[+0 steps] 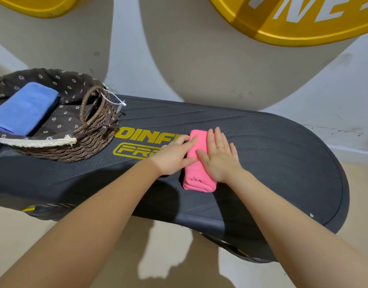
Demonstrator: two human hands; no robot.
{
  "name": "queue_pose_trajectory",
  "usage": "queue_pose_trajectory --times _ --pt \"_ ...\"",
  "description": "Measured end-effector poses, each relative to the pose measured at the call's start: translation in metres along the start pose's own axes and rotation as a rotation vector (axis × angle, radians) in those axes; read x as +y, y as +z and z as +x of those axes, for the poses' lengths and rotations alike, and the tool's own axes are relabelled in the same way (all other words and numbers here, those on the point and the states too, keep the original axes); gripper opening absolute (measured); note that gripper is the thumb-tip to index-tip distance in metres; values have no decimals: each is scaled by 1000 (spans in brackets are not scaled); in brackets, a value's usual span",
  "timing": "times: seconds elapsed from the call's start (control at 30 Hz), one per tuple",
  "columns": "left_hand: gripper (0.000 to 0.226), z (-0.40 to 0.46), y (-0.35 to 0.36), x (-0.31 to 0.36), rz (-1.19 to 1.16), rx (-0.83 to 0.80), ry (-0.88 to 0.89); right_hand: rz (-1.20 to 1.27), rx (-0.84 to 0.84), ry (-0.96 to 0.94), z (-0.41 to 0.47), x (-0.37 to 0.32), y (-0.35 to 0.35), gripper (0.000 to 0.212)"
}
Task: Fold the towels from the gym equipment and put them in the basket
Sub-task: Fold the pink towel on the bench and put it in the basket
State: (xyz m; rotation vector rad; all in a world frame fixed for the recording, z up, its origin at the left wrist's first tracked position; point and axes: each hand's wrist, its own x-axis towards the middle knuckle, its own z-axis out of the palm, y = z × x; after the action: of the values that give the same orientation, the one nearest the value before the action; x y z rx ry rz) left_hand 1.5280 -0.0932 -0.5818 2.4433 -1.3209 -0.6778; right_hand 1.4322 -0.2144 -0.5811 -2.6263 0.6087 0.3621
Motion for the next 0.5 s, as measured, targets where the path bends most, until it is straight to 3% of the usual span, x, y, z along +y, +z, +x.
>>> queue_pose_trajectory --times 0.13,0.3,0.4,0.5 --pt "99 -6 -3 -6 21 -128 4 -78 20 -15 2 3 -2 76" --pt "115 -9 -3 -6 147 -104 17 65 147 38 -30 -4 3 96" --pt "118 -10 -8 -4 221 -90 11 104 171 133 -44 -14 11 90" --pt "118 -11 -15 1 267 -109 5 311 94 275 -41 -25 10 76"
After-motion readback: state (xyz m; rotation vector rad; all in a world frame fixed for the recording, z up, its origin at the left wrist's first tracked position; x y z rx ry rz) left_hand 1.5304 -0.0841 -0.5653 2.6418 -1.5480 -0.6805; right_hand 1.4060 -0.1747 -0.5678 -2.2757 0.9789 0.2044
